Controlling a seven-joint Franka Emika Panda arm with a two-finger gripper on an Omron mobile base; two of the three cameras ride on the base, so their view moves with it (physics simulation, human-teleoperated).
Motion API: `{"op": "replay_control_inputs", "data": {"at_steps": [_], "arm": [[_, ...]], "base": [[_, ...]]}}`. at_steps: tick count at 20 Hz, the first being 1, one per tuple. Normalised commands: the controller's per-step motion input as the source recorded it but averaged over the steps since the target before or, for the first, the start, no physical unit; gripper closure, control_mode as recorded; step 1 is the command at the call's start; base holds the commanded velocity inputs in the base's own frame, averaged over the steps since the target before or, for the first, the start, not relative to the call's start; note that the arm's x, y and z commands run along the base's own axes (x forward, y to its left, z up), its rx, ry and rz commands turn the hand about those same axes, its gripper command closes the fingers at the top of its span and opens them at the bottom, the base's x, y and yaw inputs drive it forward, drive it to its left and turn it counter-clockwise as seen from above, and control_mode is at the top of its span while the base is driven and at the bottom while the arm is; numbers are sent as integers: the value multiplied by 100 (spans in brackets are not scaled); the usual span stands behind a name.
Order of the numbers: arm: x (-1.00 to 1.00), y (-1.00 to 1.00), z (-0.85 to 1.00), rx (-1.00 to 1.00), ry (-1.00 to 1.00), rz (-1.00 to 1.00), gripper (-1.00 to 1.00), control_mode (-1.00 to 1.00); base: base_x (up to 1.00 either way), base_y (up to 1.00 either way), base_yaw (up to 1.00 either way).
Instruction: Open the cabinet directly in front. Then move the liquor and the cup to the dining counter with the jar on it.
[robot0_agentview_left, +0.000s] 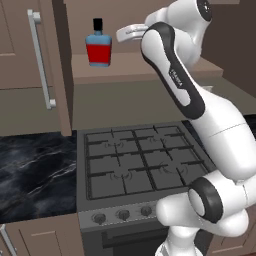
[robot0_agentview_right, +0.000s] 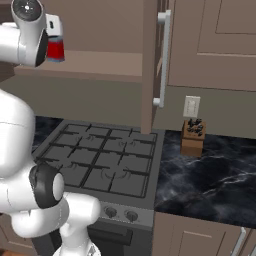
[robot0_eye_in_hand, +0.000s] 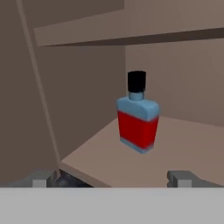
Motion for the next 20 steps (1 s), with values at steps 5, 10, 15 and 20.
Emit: {"op": "replay_control_inputs", "data": {"at_steps": [5, 10, 15, 20], "arm": [[39, 12, 0, 0, 0, -2, -100, -100], [43, 17, 0, 0, 0, -2, -100, -100], [40, 12, 0, 0, 0, -1, -100, -100], [34, 15, 0, 0, 0, -1, -100, -100]], "base": [[0, 0, 0], [0, 0, 0], [0, 0, 0], [0, 0, 0]]}}
